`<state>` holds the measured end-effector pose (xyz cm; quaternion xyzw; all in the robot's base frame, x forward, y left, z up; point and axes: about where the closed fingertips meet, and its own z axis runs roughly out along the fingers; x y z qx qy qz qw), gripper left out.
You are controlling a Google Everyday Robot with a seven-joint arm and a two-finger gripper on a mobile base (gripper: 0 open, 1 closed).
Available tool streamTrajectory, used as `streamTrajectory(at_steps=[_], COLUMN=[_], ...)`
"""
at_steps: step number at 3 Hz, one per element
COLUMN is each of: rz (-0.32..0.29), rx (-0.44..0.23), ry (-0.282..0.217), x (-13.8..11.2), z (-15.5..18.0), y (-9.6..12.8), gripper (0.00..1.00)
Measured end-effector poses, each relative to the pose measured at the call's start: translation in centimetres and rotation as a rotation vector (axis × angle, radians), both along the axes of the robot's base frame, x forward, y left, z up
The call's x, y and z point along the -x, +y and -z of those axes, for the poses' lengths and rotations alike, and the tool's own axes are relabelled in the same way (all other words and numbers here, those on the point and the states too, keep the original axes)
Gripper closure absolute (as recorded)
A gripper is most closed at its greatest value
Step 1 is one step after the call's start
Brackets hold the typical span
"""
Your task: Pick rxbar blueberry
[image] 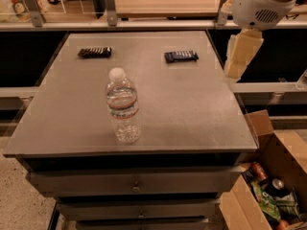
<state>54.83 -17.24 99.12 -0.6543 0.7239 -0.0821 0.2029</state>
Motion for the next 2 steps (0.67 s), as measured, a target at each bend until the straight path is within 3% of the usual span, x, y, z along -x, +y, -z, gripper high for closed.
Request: streamTrajectory(at_steps=[2], rz=[-0.06], rx=[-0.021], ry=[-0.022], x=[-7.1], z=[1.9], y=[2.2], gripper=[0.0])
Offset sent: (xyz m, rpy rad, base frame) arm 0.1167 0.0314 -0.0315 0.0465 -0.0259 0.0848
